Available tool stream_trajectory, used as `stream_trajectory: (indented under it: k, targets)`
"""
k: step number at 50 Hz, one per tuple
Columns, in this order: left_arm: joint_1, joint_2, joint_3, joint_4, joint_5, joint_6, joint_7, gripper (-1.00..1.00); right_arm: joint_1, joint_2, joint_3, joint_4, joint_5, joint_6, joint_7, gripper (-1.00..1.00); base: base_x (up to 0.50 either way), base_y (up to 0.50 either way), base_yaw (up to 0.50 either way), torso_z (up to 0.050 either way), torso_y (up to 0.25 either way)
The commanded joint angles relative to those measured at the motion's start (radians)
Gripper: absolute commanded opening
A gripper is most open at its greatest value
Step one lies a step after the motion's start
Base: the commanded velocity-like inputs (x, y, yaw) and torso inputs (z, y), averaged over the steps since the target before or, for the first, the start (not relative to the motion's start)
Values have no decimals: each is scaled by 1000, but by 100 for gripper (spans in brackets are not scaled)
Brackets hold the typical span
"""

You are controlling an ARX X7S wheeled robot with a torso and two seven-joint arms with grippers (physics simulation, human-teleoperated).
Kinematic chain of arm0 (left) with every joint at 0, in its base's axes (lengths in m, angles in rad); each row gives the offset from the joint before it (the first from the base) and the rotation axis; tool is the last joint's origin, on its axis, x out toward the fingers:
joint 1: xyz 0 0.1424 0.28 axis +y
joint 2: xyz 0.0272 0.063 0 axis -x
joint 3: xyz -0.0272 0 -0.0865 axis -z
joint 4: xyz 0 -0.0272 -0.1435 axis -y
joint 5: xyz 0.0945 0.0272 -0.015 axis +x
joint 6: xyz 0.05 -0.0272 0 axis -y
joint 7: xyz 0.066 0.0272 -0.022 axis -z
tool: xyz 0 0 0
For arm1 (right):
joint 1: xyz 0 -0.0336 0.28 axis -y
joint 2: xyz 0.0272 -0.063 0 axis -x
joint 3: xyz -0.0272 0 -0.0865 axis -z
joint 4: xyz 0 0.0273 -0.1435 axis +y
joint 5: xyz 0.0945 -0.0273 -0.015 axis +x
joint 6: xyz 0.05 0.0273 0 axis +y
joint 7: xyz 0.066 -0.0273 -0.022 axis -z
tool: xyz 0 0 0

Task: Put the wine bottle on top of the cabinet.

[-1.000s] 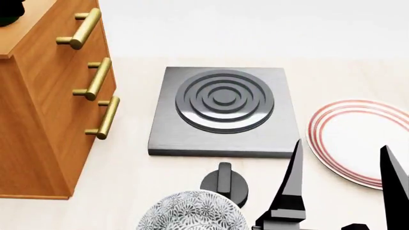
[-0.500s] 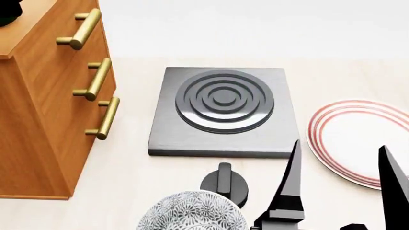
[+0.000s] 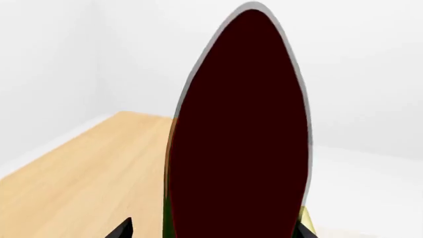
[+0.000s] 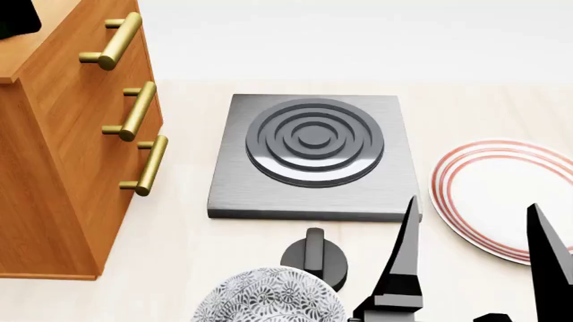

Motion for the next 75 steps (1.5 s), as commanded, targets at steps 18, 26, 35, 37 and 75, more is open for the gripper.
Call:
stream_trajectory:
  k: [18,26,35,37,75]
  targets:
    - [-2,2,26,6,22,21,-20,100,1,2,-9,1,-2,-3,2,100,0,0,0,0,0]
    - [45,-4,24,74,10,44,-8,100,0,2,-14,0,-6,-2,3,100,0,0,0,0,0]
    - [117,-42,11,176,-16,42,-14,100,2,4,-19,-3,-6,1,5,100,0,0,0,0,0]
    - [142,-57,8,234,-31,28,-23,100,2,3,-22,0,-9,-1,2,100,0,0,0,0,0]
    - [623,-244,-39,1045,-63,140,-232,100,18,6,-46,-22,-8,12,10,100,0,0,0,0,0]
